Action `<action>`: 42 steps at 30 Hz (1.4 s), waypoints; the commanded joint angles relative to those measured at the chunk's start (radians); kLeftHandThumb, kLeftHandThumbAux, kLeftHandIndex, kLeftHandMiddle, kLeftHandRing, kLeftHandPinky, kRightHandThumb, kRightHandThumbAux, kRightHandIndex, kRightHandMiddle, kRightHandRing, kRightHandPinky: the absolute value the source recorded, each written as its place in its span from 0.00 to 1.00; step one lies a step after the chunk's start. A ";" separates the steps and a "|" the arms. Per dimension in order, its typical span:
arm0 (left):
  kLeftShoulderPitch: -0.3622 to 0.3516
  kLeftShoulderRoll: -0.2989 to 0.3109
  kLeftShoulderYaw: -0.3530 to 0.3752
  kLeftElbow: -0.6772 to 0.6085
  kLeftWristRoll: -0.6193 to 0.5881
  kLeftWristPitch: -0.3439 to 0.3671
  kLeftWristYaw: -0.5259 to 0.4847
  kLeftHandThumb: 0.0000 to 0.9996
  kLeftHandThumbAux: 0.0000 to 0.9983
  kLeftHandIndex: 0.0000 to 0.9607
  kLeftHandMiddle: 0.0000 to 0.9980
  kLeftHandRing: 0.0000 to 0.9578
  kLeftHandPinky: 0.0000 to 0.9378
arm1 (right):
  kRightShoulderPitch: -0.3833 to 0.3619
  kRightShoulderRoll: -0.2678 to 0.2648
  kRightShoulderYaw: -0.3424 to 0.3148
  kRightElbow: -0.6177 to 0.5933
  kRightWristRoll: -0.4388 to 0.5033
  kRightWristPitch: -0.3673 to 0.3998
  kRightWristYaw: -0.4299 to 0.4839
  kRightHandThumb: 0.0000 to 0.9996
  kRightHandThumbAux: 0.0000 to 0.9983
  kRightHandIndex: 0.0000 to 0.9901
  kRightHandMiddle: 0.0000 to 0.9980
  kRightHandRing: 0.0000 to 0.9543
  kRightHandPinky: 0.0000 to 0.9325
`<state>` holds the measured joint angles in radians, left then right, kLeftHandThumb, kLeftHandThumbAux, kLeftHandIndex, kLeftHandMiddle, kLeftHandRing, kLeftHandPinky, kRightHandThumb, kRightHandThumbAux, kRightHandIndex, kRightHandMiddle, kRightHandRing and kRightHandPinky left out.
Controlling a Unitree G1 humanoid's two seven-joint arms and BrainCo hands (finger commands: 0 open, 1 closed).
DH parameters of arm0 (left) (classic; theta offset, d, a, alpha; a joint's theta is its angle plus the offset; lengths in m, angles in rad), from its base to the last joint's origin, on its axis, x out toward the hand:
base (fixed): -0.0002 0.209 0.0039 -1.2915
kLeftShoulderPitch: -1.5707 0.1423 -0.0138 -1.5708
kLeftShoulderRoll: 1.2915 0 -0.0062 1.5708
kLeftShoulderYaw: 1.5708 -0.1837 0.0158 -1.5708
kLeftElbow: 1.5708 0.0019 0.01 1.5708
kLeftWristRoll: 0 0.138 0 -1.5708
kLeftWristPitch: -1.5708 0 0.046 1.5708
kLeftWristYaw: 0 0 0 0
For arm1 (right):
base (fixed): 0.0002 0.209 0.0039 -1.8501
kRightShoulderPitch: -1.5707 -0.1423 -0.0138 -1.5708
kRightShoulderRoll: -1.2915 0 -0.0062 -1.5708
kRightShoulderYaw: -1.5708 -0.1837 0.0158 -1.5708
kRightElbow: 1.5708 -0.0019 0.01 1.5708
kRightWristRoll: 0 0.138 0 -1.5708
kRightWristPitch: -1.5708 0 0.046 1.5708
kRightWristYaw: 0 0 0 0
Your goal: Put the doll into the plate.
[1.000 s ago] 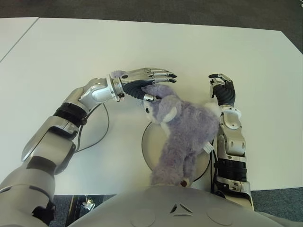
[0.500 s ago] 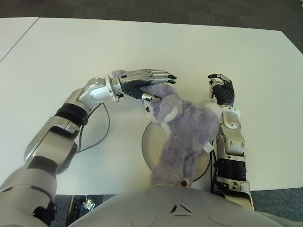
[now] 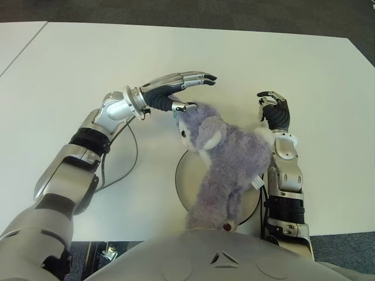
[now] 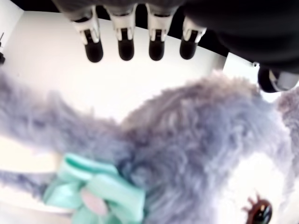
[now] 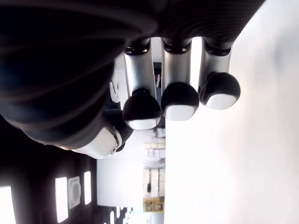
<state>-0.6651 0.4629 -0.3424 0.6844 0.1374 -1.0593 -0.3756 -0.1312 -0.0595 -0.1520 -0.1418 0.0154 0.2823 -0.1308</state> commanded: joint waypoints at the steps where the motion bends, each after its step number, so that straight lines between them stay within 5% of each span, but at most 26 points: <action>1: 0.022 -0.017 0.033 -0.007 -0.065 0.019 -0.040 0.41 0.19 0.00 0.00 0.00 0.00 | -0.005 0.009 0.000 0.012 0.000 -0.002 -0.004 0.71 0.72 0.44 0.90 0.92 0.95; 11: 0.026 -0.065 0.123 0.013 -0.285 0.076 -0.161 0.33 0.25 0.00 0.00 0.00 0.01 | -0.012 0.006 0.000 0.031 0.001 -0.011 -0.001 0.71 0.72 0.44 0.90 0.92 0.95; 20: 0.041 -0.123 0.266 -0.040 -0.346 0.128 -0.090 0.34 0.29 0.00 0.00 0.00 0.00 | -0.015 0.002 0.003 0.045 -0.010 -0.018 -0.004 0.71 0.72 0.44 0.90 0.92 0.95; 29: 0.017 -0.197 0.376 -0.114 -0.589 0.399 -0.187 0.35 0.35 0.00 0.01 0.00 0.00 | -0.017 0.002 0.007 0.045 -0.016 -0.009 -0.003 0.71 0.72 0.44 0.90 0.93 0.95; 34: 0.026 -0.217 0.420 -0.170 -0.605 0.488 -0.155 0.36 0.38 0.00 0.04 0.00 0.01 | -0.020 0.003 0.006 0.049 -0.013 -0.012 -0.003 0.71 0.72 0.44 0.90 0.93 0.95; 37: 0.032 -0.220 0.440 -0.190 -0.575 0.513 -0.125 0.32 0.39 0.00 0.05 0.01 0.03 | -0.022 0.004 0.007 0.053 -0.013 -0.014 -0.004 0.71 0.72 0.44 0.90 0.93 0.95; 42: 0.031 -0.233 0.474 -0.206 -0.505 0.537 -0.025 0.23 0.40 0.02 0.14 0.17 0.25 | -0.023 0.002 0.006 0.059 -0.013 -0.024 -0.002 0.71 0.72 0.44 0.90 0.93 0.95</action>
<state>-0.6488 0.2429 0.1102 0.4827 -0.4071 -0.5481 -0.4605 -0.1526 -0.0597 -0.1431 -0.1014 0.0030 0.2703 -0.1311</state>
